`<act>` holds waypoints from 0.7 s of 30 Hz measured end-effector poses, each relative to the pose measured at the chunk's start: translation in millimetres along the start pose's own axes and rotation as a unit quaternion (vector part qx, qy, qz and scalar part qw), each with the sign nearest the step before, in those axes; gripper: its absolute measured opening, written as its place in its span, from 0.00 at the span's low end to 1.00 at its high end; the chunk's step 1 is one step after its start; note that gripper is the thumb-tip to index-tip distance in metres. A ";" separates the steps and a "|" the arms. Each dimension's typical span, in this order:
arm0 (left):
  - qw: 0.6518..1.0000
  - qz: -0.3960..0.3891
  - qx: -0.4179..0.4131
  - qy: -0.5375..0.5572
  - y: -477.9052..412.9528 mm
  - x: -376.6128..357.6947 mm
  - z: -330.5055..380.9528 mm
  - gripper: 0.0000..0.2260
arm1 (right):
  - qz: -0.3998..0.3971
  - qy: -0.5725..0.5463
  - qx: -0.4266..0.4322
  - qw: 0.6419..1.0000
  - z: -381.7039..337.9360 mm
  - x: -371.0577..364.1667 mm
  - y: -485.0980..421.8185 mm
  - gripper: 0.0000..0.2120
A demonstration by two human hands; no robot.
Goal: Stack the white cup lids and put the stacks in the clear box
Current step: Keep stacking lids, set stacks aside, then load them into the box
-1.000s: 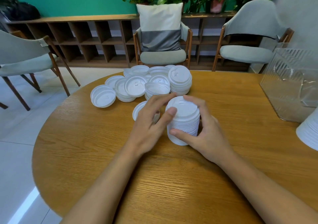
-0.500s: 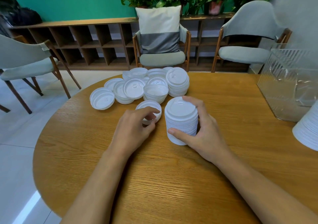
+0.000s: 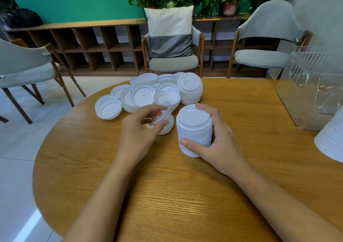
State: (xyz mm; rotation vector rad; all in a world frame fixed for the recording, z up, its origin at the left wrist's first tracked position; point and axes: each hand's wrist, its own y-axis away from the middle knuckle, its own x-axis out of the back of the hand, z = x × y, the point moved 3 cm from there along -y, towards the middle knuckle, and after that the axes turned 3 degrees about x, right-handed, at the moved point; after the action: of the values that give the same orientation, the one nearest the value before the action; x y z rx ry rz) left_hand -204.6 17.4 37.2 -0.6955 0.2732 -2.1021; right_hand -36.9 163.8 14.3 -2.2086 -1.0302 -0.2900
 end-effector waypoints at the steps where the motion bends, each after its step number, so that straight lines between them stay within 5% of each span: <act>1: 0.999 0.016 0.009 0.029 -0.8 1.5 1.1 0.15 | 0.000 -0.001 0.000 1.000 0.2 0.0 0.0 0.38; 7: 0.982 0.113 0.070 0.135 -1.9 8.0 3.2 0.10 | 0.022 -0.011 0.013 1.000 -1.4 -0.8 -0.9 0.33; 13: 0.931 0.058 0.184 0.309 -3.6 -0.2 1.9 0.10 | 0.027 -0.026 0.023 0.999 -3.0 -1.8 -2.1 0.34; 21: 0.973 0.013 0.106 0.206 1.2 -29.7 13.4 0.09 | 0.015 -0.023 0.053 0.998 -8.0 -7.1 -2.0 0.40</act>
State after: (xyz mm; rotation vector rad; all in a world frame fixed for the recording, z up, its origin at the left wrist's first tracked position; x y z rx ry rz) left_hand -182.6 41.4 36.4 -0.1246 0.2757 -2.1964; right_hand -42.5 155.2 18.0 -2.1429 -1.0129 -0.1685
